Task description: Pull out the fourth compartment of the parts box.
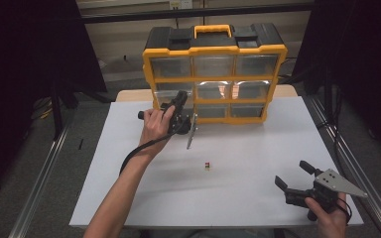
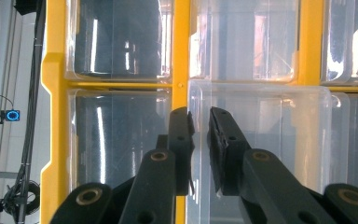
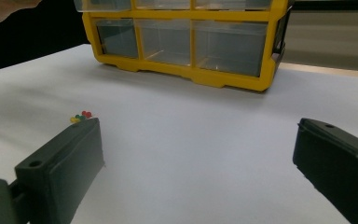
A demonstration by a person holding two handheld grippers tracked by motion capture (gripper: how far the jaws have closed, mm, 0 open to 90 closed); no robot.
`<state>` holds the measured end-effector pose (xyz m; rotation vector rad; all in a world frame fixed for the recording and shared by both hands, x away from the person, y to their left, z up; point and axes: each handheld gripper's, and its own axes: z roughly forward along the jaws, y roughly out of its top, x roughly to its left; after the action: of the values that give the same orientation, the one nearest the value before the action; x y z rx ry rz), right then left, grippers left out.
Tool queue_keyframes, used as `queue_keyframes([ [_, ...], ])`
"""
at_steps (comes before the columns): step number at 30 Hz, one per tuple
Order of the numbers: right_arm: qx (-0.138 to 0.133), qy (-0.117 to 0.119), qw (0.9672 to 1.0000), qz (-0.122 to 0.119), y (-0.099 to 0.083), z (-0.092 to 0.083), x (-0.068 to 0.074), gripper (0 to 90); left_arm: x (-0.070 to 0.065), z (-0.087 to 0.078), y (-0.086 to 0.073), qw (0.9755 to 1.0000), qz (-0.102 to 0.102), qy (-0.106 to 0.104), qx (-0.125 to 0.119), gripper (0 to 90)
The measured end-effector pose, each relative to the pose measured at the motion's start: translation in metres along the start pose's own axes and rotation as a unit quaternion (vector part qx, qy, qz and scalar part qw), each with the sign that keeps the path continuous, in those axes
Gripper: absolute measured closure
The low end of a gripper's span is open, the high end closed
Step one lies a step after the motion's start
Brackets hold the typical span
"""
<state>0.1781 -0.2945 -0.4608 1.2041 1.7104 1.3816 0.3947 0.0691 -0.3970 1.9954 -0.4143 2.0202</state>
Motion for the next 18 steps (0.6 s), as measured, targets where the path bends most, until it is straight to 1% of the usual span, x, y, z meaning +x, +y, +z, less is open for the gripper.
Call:
queue_keyframes([
  [2,-0.001,-0.001,1.0,-0.001,-0.0001,-0.0003,-0.0003,1.4,-0.0006,0.0003,-0.0004,0.9999,-0.008,0.005,-0.011,80.2],
  [3,-0.001,0.001,1.0,-0.001,0.0,-0.0005,-0.0004,1.4,-0.0002,-0.001,0.0,0.9999,-0.007,0.004,-0.006,80.2],
  [5,-0.003,-0.001,1.0,-0.002,0.0,-0.0003,-0.0001,1.4,-0.0002,-0.0017,0.0003,1.0,-0.006,0.004,-0.006,80.2],
  [6,-0.002,-0.001,1.0,-0.001,0.0,-0.0003,0.0001,1.4,-0.0007,-0.002,0.0,0.9999,-0.012,0.002,-0.007,80.2],
  [7,-0.001,0.0,1.0,0.0,0.0001,-0.0005,0.0002,1.4,-0.0005,-0.0025,0.0,0.9999,-0.012,0.004,-0.008,80.1],
  [9,-0.003,-0.001,1.0,-0.001,0.0,-0.0003,0.0003,1.4,-0.0008,-0.0031,-0.0001,0.9999,-0.012,0.001,-0.006,80.2],
  [10,-0.003,-0.001,1.0,-0.002,0.0,-0.0003,0.0002,1.4,-0.0012,-0.0035,-0.0004,0.9998,-0.015,0.004,-0.015,80.2],
  [11,-0.003,0.001,1.0,0.0,0.0,-0.0002,0.0002,1.4,-0.0012,-0.0035,-0.0004,0.9998,-0.015,0.004,-0.015,80.2],
  [12,-0.002,0.0,1.0,0.001,0.0001,-0.0005,0.0002,1.4,-0.0004,-0.0052,-0.0003,0.9999,-0.009,0.004,-0.012,80.2],
  [13,-0.002,0.001,1.0,-0.001,0.0001,-0.0004,0.0,1.4,-0.0003,-0.0055,0.0,0.9999,-0.008,0.003,-0.012,80.2],
  [16,-0.001,-0.001,1.0,-0.001,0.0001,-0.0001,0.0002,1.4,-0.0008,-0.0063,0.0006,0.9998,-0.012,0.008,-0.011,80.2],
  [18,-0.001,0.0,1.0,-0.001,0.0003,-0.0001,0.0005,1.4,-0.0011,-0.0064,0.0005,0.9998,-0.011,0.007,-0.016,80.2],
])
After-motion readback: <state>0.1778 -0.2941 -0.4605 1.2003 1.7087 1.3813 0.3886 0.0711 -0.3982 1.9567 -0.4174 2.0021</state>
